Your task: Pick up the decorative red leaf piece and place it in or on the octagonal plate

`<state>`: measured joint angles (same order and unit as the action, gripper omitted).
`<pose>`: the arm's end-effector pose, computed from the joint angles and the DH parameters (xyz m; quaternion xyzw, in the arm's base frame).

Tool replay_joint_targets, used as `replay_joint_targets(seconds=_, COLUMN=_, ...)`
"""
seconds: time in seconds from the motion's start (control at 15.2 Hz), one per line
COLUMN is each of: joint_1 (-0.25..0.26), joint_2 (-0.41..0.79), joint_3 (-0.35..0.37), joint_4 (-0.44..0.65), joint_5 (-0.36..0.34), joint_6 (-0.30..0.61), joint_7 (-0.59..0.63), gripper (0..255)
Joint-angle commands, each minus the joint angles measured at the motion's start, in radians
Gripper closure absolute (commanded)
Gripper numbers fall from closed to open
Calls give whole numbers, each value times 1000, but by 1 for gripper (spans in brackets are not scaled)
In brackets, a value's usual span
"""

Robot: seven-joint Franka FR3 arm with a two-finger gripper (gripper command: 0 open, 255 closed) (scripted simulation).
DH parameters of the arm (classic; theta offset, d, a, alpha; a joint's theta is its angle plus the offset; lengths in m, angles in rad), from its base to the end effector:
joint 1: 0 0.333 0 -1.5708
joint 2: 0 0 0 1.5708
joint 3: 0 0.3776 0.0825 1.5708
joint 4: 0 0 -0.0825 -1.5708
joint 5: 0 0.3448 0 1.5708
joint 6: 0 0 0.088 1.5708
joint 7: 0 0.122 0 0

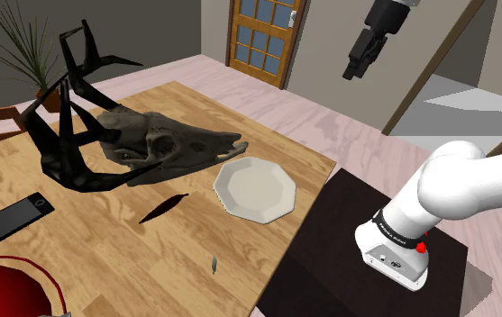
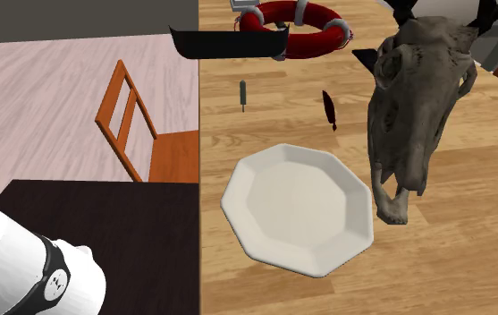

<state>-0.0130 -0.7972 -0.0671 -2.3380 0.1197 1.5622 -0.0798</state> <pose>0.2202 -0.0128 0.6296 -0.9964 -0.0108 -0.0160 0.0828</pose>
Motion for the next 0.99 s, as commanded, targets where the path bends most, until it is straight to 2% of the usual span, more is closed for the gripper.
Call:
replay_joint_targets(seconds=0.0, joint_1=0, joint_2=0, joint_3=0, joint_4=0, joint_5=0, joint_6=0, joint_7=0, gripper=0)
replay_joint_targets(seconds=0.46, joint_1=90, joint_2=95, joint_3=3, joint_4=-134, joint_5=37, joint_6=280, joint_7=-170, gripper=0)
replay_joint_targets(seconds=0.92, joint_1=194, joint_2=259, joint_3=6, joint_4=-200, joint_5=96, joint_6=557, joint_7=-353, gripper=0)
